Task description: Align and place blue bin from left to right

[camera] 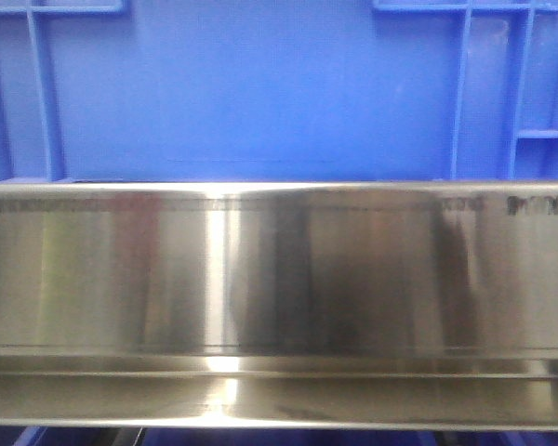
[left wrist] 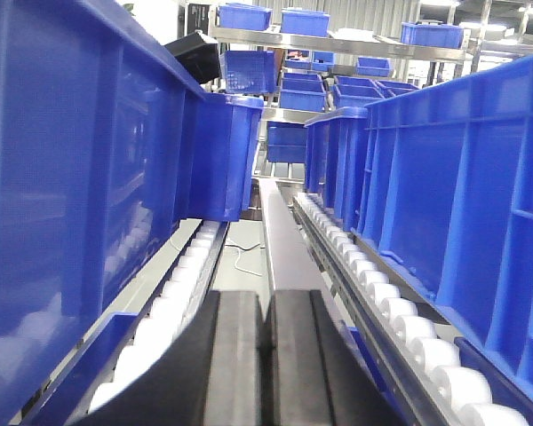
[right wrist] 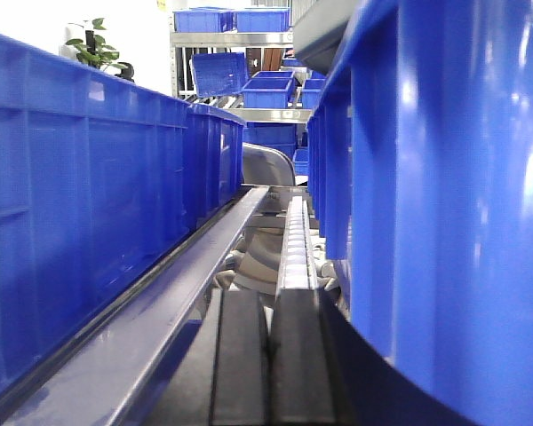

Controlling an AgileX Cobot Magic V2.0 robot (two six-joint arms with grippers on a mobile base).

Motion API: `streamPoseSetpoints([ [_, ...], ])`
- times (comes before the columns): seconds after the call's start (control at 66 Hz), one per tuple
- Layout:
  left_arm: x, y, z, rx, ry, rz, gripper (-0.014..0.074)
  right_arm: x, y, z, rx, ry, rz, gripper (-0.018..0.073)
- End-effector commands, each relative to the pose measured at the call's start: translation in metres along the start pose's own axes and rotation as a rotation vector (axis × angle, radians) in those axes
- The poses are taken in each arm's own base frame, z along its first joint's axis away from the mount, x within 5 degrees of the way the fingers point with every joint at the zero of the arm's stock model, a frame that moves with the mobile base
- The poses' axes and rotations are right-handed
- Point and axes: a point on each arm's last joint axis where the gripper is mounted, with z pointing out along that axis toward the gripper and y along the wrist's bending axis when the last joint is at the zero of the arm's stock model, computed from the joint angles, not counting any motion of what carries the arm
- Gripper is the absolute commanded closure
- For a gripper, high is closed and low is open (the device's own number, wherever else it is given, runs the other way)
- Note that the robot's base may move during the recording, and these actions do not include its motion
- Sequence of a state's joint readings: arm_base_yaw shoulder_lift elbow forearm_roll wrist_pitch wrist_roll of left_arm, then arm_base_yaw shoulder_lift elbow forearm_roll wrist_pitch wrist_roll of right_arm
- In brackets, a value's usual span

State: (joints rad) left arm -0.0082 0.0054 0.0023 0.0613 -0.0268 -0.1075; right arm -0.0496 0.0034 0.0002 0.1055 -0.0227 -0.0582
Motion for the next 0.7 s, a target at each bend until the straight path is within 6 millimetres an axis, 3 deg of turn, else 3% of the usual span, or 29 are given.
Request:
streamPoseSetpoints([
  [0.0,-0.0025,-0.0001,-0.0005,0.0,-0.023,-0.006,0.0707,-0.0023,0.0,-0.0003,-0.001,-0.026,-0.002,0.0627],
  [0.682,-0.0027,-0.0001,-0.0005,0.001,-0.025,-0.006,0.0707,-0.0023,0.0,-0.0003,-0.001,-0.026,-0.002,0.0627],
])
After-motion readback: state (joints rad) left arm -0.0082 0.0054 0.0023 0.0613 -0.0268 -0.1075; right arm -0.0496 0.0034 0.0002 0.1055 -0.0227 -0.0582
